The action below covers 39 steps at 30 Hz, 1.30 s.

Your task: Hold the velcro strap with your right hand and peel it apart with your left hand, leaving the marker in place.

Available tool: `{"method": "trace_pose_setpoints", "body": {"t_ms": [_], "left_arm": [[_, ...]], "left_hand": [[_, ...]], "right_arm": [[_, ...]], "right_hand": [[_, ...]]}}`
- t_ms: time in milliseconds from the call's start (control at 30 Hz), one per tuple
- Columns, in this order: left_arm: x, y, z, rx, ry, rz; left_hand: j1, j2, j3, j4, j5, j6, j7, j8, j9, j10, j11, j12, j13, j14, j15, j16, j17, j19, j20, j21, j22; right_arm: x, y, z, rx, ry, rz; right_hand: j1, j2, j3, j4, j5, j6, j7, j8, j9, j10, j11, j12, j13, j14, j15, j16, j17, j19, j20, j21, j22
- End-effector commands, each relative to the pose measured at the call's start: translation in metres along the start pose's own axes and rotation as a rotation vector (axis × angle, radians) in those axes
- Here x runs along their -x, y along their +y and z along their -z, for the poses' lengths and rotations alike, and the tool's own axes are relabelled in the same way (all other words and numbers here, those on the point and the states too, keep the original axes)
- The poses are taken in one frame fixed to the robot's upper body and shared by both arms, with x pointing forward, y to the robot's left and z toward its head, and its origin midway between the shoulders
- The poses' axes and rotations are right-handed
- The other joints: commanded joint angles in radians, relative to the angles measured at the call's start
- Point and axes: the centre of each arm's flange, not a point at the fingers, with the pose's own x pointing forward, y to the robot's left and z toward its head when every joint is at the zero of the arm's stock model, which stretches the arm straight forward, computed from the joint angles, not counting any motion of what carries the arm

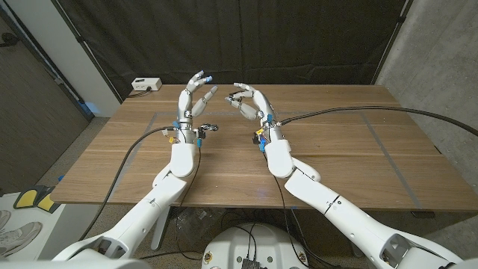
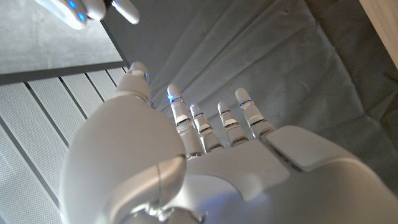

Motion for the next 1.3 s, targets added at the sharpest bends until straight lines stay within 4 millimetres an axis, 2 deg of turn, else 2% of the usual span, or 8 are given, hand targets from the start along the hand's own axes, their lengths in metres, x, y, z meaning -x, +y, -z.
{"method": "trace_pose_setpoints", "body": {"t_ms": [33,367,500,633,767,833,933,1300], "left_arm": [[-0.005,0.001,0.002,-0.009,-0.002,0.081],[-0.011,-0.005,-0.001,-0.048,-0.016,0.161],[-0.013,-0.007,-0.001,-0.061,-0.019,0.2],[-0.014,-0.009,-0.001,-0.055,-0.017,0.187],[-0.014,-0.011,-0.001,-0.047,-0.014,0.169],[-0.013,-0.013,-0.002,-0.038,-0.015,0.15],[-0.013,-0.014,-0.002,-0.019,-0.013,0.134],[-0.013,-0.015,-0.005,0.003,-0.009,0.107]], "left_hand": [[0.017,0.008,0.007,-0.002,0.016,0.028,-0.009,0.017,0.005,0.018,-0.003,0.007,0.002,0.002,-0.095,0.01,0.003,0.003,-0.008,0.009,-0.003],[0.058,-0.034,0.002,-0.035,0.035,0.021,-0.011,0.017,0.007,-0.011,-0.004,-0.003,0.001,-0.024,-0.095,0.001,-0.008,0.004,-0.019,0.01,-0.013],[0.017,-0.087,-0.044,-0.023,0.07,-0.063,-0.009,-0.013,0.008,-0.056,-0.002,-0.018,0.002,-0.056,-0.084,0.001,-0.015,-0.011,-0.014,0.005,-0.023],[0.012,-0.088,-0.049,-0.02,0.077,-0.068,-0.009,-0.013,0.009,-0.06,-0.003,-0.019,0.002,-0.064,-0.083,0.0,-0.016,-0.015,-0.012,0.003,-0.024],[-0.009,-0.074,-0.064,-0.004,0.106,0.018,-0.008,0.033,0.023,-0.032,-0.003,-0.003,0.003,-0.055,-0.082,0.01,-0.022,-0.016,-0.011,0.002,-0.026],[-0.024,-0.073,-0.082,0.005,0.127,0.106,-0.007,0.074,0.033,-0.01,-0.004,0.009,0.004,-0.042,-0.079,0.017,-0.027,-0.012,-0.01,0.005,-0.027],[-0.035,-0.069,-0.096,0.013,0.143,0.174,-0.007,0.102,0.036,0.027,-0.001,0.027,0.004,-0.021,-0.084,0.024,-0.032,-0.007,-0.012,0.009,-0.025],[-0.041,-0.065,-0.107,0.018,0.154,0.221,-0.007,0.118,0.033,0.055,-0.002,0.041,0.005,0.007,-0.089,0.032,-0.034,0.012,-0.011,0.022,-0.021]], "right_arm": [[-0.006,-0.009,0.007,-0.249,-0.037,-0.028],[-0.008,-0.013,0.012,-0.368,-0.054,-0.034],[-0.01,-0.014,0.012,-0.367,-0.059,-0.019],[-0.013,-0.015,0.012,-0.362,-0.068,-0.024],[-0.016,-0.011,0.008,-0.329,-0.076,-0.051],[-0.016,-0.01,0.008,-0.316,-0.078,-0.068],[-0.017,-0.006,0.007,-0.297,-0.076,-0.096],[-0.017,0.001,0.001,-0.274,-0.104,-0.153]], "right_hand": [[0.016,-0.001,0.004,-0.01,0.005,0.013,0.012,0.011,0.003,0.013,0.001,0.006,0.004,0.007,-0.063,-0.005,0.002,0.002,-0.005,0.004,-0.001],[0.02,-0.005,0.005,-0.013,0.009,0.015,0.013,0.012,0.002,0.017,-0.002,0.007,0.004,0.012,-0.078,-0.004,0.001,0.003,-0.007,0.007,-0.001],[0.021,-0.008,0.005,-0.013,0.012,0.021,0.007,0.015,0.002,0.018,-0.004,0.007,0.004,0.013,-0.083,-0.004,0.001,0.004,-0.008,0.009,-0.001],[0.021,-0.01,0.005,-0.013,0.014,0.021,0.007,0.015,0.002,0.02,-0.004,0.007,0.004,0.014,-0.084,-0.004,0.001,0.005,-0.01,0.011,-0.001],[0.021,-0.011,0.005,-0.013,0.016,0.023,0.006,0.016,0.001,0.021,-0.004,0.007,0.004,0.014,-0.086,-0.005,0.002,0.004,-0.009,0.011,-0.001],[0.021,-0.012,0.005,-0.013,0.018,0.024,0.005,0.016,0.001,0.021,-0.005,0.007,0.005,0.014,-0.087,-0.005,0.002,0.004,-0.009,0.012,-0.001],[0.021,-0.013,0.005,-0.013,0.02,0.029,0.008,0.018,0.001,0.021,-0.005,0.006,0.005,0.012,-0.091,-0.006,0.002,0.002,-0.009,0.012,-0.001],[0.026,-0.016,0.006,-0.014,0.03,0.038,0.022,0.021,0.0,0.023,-0.007,0.005,0.005,0.009,-0.096,-0.007,0.001,-0.007,-0.007,0.012,-0.001]]}}
